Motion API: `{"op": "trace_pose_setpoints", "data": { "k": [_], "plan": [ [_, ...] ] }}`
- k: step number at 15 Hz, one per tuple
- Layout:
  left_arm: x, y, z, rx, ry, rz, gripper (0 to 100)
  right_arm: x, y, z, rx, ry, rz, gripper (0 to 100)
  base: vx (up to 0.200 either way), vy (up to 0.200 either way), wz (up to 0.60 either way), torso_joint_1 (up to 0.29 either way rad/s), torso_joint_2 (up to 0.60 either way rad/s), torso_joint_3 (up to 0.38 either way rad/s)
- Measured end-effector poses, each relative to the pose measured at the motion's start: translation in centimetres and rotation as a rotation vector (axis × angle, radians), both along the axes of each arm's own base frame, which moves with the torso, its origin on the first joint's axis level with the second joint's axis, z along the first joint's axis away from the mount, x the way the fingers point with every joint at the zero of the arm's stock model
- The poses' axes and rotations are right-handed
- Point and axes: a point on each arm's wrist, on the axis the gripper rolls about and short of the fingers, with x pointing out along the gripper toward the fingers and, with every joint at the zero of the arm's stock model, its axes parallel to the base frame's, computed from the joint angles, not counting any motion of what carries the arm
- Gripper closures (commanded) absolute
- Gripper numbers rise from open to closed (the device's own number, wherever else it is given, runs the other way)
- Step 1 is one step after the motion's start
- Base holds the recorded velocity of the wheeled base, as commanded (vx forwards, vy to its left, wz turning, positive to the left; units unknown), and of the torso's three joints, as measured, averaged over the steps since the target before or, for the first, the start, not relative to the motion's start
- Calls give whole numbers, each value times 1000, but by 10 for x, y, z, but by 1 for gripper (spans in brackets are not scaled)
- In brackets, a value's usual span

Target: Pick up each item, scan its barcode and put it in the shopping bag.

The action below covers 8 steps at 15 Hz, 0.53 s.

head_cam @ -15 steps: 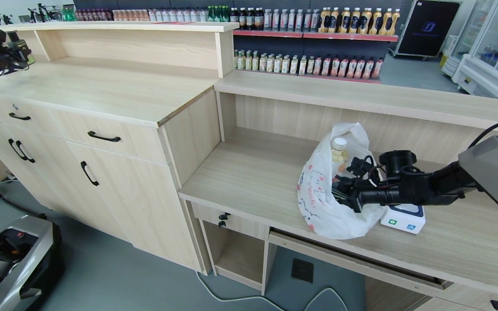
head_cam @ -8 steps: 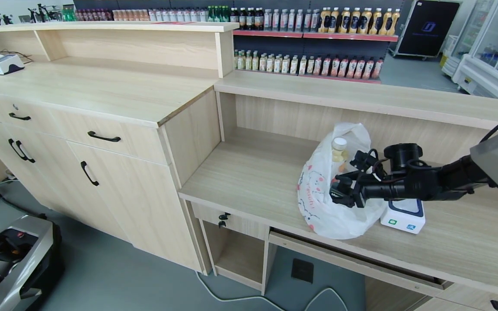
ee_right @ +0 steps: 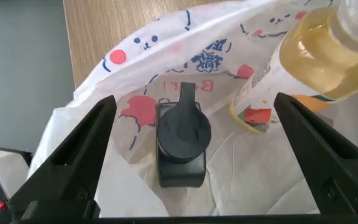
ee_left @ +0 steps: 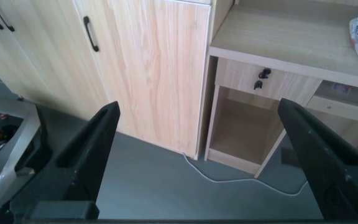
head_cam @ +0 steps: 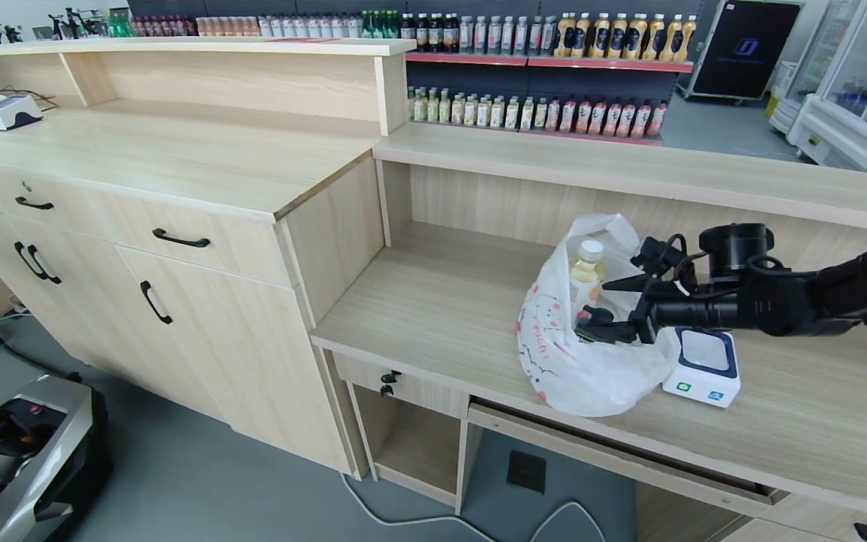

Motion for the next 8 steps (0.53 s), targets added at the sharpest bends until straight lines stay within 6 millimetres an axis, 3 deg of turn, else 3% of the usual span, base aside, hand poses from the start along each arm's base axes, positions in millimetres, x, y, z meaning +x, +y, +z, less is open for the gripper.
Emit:
{"op": "trace_pose_setpoints", "data": {
  "k": [4,8],
  "plan": [
    [0,0,0,0,0,0,0,-26,-9,38,2,-62,-25,0,0,0,0,0,0,0],
    [0,0,0,0,0,0,0,-79,-34,85,-14,-129,-113,0,0,0,0,0,0,0]
  ]
}}
